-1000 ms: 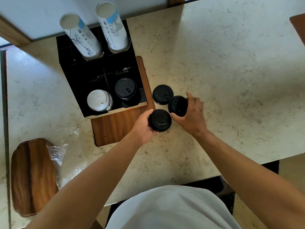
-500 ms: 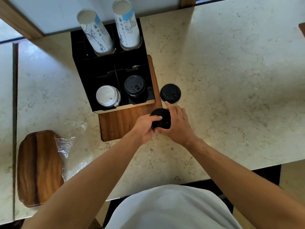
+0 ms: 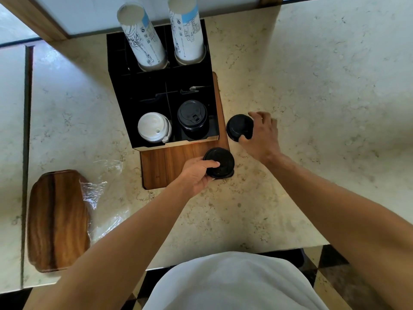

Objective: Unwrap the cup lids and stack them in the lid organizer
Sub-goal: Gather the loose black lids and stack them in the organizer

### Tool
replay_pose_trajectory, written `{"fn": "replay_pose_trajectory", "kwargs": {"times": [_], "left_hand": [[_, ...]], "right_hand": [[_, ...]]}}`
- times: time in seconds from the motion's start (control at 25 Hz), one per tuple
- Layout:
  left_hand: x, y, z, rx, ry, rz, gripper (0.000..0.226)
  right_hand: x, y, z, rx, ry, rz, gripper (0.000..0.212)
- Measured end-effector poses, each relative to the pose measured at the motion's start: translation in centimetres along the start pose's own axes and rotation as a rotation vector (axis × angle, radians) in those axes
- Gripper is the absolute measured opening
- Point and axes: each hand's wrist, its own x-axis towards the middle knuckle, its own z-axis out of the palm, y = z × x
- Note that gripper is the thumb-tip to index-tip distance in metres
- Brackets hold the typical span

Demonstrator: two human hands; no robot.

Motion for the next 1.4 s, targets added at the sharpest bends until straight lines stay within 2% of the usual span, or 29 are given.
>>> {"fn": "replay_pose_trajectory", "kwargs": {"times": [0.12, 0.2, 0.32, 0.48, 0.68, 1.0, 1.16, 1.24, 1.4], "left_hand": [[0.0, 0.2, 0.0, -0.01, -0.024, -0.003, 0.028], [-0.1, 0.3, 0.0, -0.025, -0.036, -0.006, 0.029], [-0.2, 0.3, -0.1, -0.057, -0.055, -0.008, 0.03], [-0.4, 0.1, -0.4, -0.113, -0.055, -0.01, 0.026], [-0.9, -0.7, -0.6, -0.093, -0.081, 0.0, 0.026], [-2.4, -1.9, -1.7, -0.159, -0.135, -0.001, 0.04], [-3.3, -2.7, -2.4, -0.055, -0.183, 0.047, 0.026], [-3.7, -2.9, -2.9, -0.007, -0.145, 0.073, 0.022], [-3.8, -3.2, -3.9, 0.012, -0.105, 0.077, 0.032]], "right_hand": [[1.7, -0.4, 0.1, -0.085, -0.157, -0.116, 0.092], [2.1, -0.4, 0.5, -0.124, -0.184, -0.143, 0.095], [1.4, -0.2, 0.8, -0.082, -0.11, -0.094, 0.092], [-2.0, 0.0, 1.0, 0.148, 0.023, 0.031, 0.089], [-7.7, -1.2, 1.3, 0.317, -0.023, -0.037, 0.087], [-11.6, -2.9, 1.8, 0.186, -0.123, -0.145, 0.078], [-12.7, -3.6, 2.2, 0.135, -0.098, -0.184, 0.082], [-13.2, -3.9, 2.5, 0.12, -0.083, -0.208, 0.083], [-14.2, -4.2, 2.8, 0.105, -0.079, -0.24, 0.084]]}}
